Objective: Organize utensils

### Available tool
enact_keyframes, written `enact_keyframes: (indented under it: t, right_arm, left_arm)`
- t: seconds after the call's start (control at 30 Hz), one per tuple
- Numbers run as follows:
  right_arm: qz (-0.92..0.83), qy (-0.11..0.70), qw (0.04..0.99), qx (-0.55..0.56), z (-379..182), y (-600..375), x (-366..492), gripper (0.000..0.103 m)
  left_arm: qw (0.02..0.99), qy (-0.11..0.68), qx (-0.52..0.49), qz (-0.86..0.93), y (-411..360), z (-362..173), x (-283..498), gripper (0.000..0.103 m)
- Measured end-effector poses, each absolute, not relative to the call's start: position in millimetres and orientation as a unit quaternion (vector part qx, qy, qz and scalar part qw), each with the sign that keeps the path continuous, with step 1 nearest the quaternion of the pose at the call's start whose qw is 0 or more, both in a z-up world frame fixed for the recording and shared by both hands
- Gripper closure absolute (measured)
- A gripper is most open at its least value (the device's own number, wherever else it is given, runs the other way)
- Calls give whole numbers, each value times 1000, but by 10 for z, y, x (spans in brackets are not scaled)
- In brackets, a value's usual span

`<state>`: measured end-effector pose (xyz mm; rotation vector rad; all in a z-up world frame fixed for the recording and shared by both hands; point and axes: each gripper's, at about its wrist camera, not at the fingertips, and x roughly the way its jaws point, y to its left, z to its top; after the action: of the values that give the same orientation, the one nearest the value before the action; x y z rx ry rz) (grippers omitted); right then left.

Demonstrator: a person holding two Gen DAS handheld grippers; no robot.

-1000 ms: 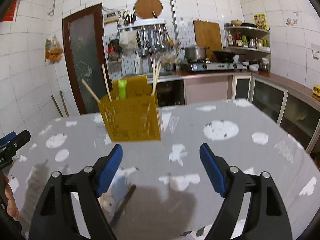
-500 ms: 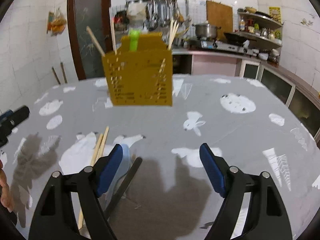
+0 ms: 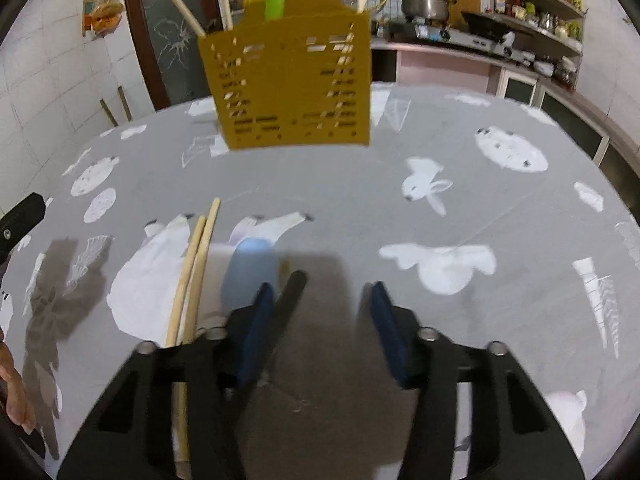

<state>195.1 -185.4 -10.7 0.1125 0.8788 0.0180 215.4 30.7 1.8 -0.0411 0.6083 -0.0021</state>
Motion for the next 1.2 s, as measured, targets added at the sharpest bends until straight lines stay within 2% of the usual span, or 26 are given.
enact_keyframes:
  t: [0.2,0.27,0.3,0.6,0.83,1.07,1.2]
  right_arm:
    - [-9,441,896,56,-120,-1744,2029,62]
    - [-11,444,894,54,-113,-1719,2070,78]
    - [-14,445,894,52,-113,-1714,2088,94]
    - [-18,440,896,60,-92,-2033,2056,98]
    - [-44,440,894,73,-92,-2590,2023,97]
    - [-49,433,896,81,-68,-2870,2006,97]
    - [-45,433,897,79,-101,-2881,2014,97]
  left_arm:
    - [952,305,-29,-1,297,28,2179,5]
    - [952,305,-26,-2,287,28,2183,5]
    - [952,305,-24,-3,272,32,2188,5]
    - [948,318,-10,-28,-12,27,2236,5]
    - [927,371,-22,-49,-288,-162,2405,5]
    - [902,426,-32,-54,-459,-462,2586,16]
    - [896,440,-34,-52,-506,-547,2634,17]
